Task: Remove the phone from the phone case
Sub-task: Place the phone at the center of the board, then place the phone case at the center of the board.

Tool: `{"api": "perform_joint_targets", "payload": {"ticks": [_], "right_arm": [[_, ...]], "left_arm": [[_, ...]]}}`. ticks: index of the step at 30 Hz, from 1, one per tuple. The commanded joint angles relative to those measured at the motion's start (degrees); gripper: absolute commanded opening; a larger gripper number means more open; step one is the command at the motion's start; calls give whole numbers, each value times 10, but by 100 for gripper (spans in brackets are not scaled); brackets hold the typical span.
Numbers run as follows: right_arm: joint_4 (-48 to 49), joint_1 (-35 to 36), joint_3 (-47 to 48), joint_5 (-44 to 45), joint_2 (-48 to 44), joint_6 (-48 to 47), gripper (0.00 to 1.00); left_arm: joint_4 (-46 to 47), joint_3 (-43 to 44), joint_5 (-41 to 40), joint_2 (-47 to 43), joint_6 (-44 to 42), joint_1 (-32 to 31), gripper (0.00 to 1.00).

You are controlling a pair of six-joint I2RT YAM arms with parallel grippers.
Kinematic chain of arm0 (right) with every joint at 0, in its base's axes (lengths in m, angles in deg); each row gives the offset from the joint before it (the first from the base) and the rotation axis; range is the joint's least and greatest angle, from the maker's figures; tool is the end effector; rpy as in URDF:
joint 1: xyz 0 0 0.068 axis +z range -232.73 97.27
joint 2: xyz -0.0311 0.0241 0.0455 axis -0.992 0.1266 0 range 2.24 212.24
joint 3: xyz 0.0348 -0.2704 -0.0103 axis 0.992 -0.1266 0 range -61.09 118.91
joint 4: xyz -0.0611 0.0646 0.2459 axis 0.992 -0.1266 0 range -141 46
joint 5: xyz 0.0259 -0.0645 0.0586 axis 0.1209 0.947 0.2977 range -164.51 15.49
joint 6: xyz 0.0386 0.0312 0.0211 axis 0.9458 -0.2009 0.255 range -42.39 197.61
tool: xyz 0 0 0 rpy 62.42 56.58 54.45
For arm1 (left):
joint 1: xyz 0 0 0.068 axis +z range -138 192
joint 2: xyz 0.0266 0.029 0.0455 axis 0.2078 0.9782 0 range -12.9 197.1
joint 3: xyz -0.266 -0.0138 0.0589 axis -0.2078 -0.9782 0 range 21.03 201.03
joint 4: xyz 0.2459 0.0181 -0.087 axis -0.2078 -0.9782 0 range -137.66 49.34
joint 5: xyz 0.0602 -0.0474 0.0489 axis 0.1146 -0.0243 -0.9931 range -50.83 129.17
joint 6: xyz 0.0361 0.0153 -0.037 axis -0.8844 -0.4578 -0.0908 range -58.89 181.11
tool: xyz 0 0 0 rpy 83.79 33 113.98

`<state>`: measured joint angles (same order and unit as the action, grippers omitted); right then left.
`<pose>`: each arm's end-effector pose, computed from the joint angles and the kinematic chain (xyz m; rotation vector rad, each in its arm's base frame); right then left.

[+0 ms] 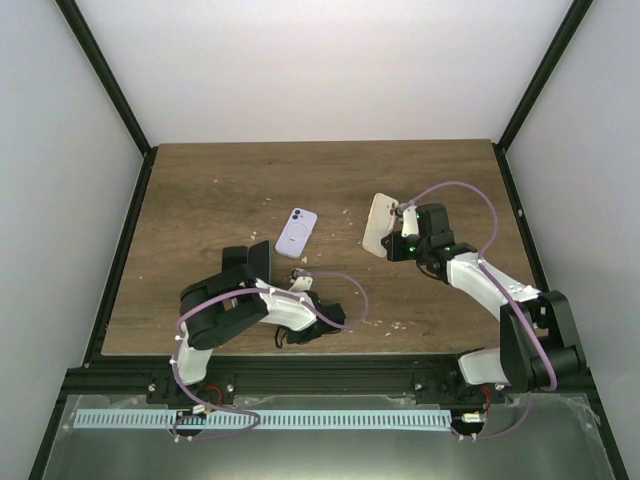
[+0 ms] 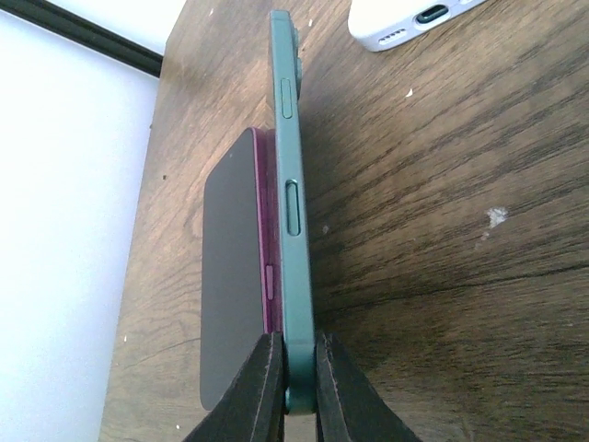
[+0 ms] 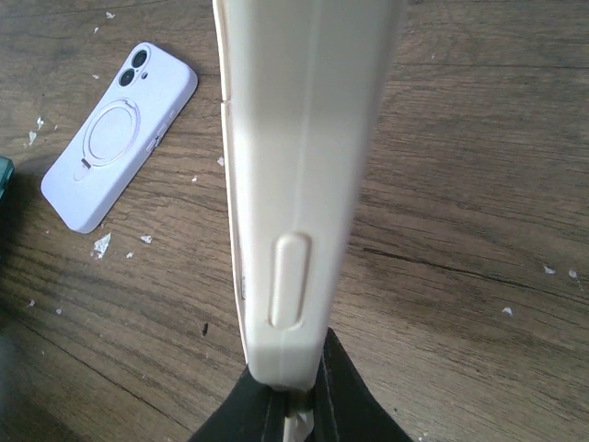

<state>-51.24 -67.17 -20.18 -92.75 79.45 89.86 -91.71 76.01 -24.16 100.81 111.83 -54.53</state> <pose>0.2597 0.0839 0.2000 -0.2305 2.3527 0.6107 0.1384 -0.2387 0.0923 0.5259 2.1038 1.0133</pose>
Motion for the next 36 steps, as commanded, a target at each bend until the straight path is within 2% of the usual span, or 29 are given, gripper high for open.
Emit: {"api": "perform_joint_targets", "payload": {"ticks": [1, 5, 8, 10, 15, 20, 24, 29, 30, 33, 35, 36], "right_arm": [[14, -4, 16, 1, 5, -5, 1], [-7, -4, 34, 14, 19, -20, 1], [-48, -13, 72, 27, 36, -51, 1], [-75, -31, 93, 0, 50, -73, 1], [-153, -87, 139, -84, 102, -118, 1], [-269, -128, 224, -157, 212, -165, 1], [-335, -146, 274, -177, 288, -182, 1], [-338, -169, 265, -164, 305, -171, 2], [-338, -172, 264, -153, 305, -172, 5], [-342, -183, 268, -135, 301, -174, 25], [-348, -190, 274, -133, 294, -178, 37], [-351, -193, 276, -132, 289, -179, 40]], "left_arm": [[73, -8, 78, 6, 9, 0, 5], [68, -8, 88, -4, 2, -4, 19], [69, -12, 97, -23, -4, -9, 24], [70, -17, 100, -39, -7, -12, 27], [75, -31, 106, -85, -10, -15, 42], [78, -52, 112, -138, -9, -18, 51], [95, -69, 125, -184, -22, -24, 61], [99, -85, 136, -234, -22, -29, 67], [101, -89, 137, -244, -23, -29, 68], [119, -100, 141, -273, -34, -26, 74], [144, -104, 153, -291, -64, -14, 78], [158, -104, 167, -300, -84, -4, 79]]}}
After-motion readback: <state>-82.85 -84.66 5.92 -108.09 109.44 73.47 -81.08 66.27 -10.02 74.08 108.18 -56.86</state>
